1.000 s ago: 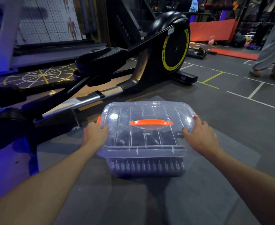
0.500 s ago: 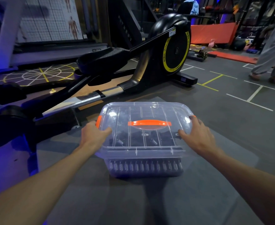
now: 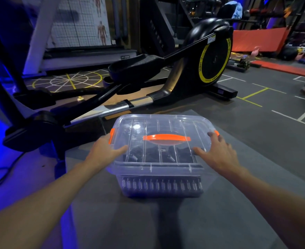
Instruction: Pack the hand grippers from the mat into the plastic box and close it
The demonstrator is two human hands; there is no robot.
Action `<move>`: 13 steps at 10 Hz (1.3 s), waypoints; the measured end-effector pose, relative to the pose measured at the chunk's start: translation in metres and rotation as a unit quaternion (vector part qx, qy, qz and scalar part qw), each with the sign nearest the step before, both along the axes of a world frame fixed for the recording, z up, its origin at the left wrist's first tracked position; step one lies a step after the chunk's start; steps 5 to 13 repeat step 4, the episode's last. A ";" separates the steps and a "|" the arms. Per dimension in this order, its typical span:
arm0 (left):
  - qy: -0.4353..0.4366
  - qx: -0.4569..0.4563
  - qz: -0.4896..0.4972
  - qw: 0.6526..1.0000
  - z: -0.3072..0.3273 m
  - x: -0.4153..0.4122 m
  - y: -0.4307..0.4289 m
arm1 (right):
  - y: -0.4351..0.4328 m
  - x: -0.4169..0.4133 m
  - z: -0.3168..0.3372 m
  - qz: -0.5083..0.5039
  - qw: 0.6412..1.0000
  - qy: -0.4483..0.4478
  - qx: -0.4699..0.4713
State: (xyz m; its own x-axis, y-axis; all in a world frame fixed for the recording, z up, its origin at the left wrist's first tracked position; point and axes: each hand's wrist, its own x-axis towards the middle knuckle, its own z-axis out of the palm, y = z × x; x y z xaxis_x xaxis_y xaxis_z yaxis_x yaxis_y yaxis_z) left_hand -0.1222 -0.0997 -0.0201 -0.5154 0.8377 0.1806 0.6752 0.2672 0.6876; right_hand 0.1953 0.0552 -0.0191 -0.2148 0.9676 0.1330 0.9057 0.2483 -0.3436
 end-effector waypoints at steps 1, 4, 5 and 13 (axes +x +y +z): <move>0.003 -0.039 -0.030 0.999 -0.007 -0.009 0.000 | 0.001 0.000 -0.002 0.000 1.000 -0.013 0.003; 0.109 -0.049 -0.067 0.991 0.020 -0.027 0.009 | 0.000 -0.036 0.010 0.118 0.988 -0.021 0.100; 0.109 -0.049 -0.067 0.991 0.020 -0.027 0.009 | 0.000 -0.036 0.010 0.118 0.988 -0.021 0.100; 0.109 -0.049 -0.067 0.991 0.020 -0.027 0.009 | 0.000 -0.036 0.010 0.118 0.988 -0.021 0.100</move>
